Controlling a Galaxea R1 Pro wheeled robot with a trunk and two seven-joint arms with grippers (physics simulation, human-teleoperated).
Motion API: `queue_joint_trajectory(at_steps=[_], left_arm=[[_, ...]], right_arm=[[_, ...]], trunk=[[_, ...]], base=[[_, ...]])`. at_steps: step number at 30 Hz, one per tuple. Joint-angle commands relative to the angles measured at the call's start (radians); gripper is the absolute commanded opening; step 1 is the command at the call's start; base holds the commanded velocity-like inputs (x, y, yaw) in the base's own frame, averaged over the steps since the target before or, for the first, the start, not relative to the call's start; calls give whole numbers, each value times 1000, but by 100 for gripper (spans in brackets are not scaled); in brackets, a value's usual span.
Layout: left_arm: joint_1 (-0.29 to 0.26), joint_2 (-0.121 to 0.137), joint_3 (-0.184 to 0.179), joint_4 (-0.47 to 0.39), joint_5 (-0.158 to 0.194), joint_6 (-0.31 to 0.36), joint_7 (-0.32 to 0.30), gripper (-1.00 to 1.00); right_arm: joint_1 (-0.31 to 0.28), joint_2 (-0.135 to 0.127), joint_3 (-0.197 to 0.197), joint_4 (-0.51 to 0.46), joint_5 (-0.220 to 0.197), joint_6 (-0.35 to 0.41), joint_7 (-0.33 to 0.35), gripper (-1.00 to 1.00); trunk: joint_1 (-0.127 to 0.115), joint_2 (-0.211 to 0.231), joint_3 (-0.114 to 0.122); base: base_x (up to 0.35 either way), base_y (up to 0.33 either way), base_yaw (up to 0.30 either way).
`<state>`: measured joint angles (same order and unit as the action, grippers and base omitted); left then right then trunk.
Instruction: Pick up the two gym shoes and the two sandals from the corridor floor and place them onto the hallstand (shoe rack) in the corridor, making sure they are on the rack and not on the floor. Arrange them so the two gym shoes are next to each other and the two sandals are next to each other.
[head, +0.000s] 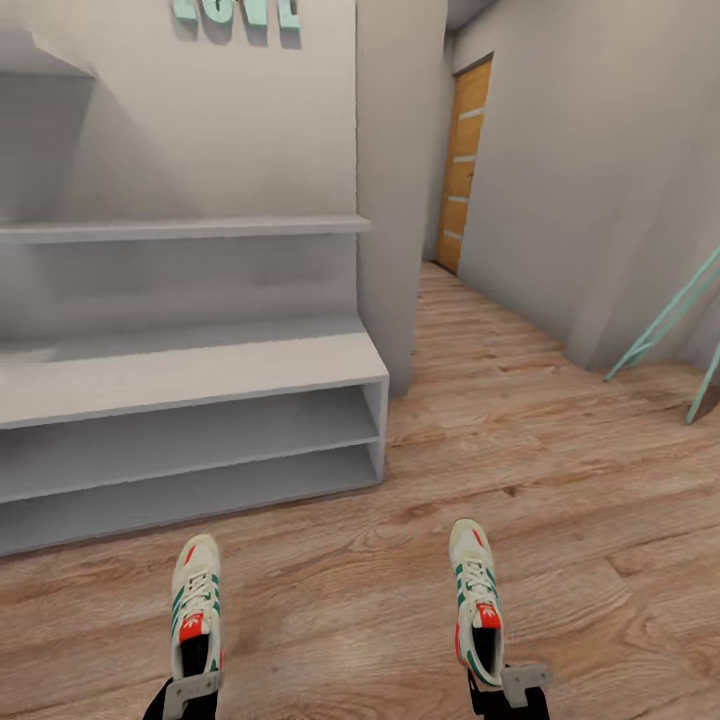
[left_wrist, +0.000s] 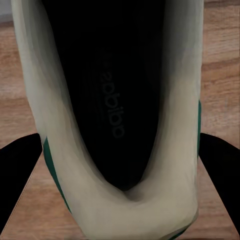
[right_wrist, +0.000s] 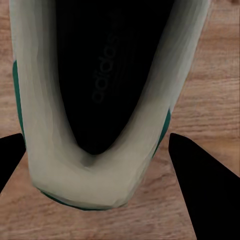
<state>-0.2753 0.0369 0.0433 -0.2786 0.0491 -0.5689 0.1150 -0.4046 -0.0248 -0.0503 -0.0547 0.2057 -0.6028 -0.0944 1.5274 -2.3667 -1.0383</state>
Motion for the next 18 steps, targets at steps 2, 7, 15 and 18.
queue_joint_trajectory(at_steps=[2, 7, 15, 18], left_arm=[[-1, 0, 0, 1, 5, -3, 0, -100], [-1, -1, -1, 1, 4, -3, 0, -100], [-1, -2, -2, 1, 5, -3, 0, -100], [-1, -2, -2, 1, 5, -3, 0, -100]], right_arm=[[0, -1, -5, 0, 11, -2, -5, -100], [0, 0, -5, 1, 12, -1, -5, -100], [0, 0, -6, 0, 11, 0, -4, -100], [0, -1, -5, 0, 12, 0, -3, -100]], trunk=[[0, 0, -1], [0, 0, -1], [0, 0, -1], [0, 0, -1]], base=[[0, 0, 276], [0, -106, 276], [0, -259, 223], [0, -273, 45]])
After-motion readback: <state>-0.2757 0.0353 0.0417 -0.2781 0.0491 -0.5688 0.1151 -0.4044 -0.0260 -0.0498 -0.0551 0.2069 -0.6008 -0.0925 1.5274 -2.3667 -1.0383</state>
